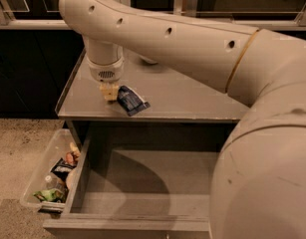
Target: Pick rxbar blueberry from top drawer and place on counter
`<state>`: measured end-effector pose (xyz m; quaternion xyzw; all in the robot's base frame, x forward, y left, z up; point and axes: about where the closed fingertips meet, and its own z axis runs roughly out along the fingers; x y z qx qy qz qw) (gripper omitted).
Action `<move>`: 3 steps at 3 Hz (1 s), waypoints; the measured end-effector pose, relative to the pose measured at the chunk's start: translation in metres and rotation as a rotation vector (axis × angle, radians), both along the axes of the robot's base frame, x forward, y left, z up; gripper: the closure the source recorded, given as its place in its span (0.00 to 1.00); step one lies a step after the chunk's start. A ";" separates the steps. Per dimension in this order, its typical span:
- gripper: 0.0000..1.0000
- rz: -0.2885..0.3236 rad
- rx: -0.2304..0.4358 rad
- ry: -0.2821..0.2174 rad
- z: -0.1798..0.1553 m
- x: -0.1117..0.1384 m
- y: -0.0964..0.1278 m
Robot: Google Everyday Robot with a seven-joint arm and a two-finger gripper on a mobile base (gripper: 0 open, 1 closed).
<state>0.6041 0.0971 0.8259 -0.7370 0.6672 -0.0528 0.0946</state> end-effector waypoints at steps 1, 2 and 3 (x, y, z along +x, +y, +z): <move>0.58 0.000 0.000 0.000 0.000 0.000 0.000; 0.35 0.000 0.000 0.000 0.000 0.000 0.000; 0.11 0.000 0.000 0.000 0.000 0.000 0.000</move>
Offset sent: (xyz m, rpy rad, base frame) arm 0.0000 0.0000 0.0000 0.0000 0.0000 0.0000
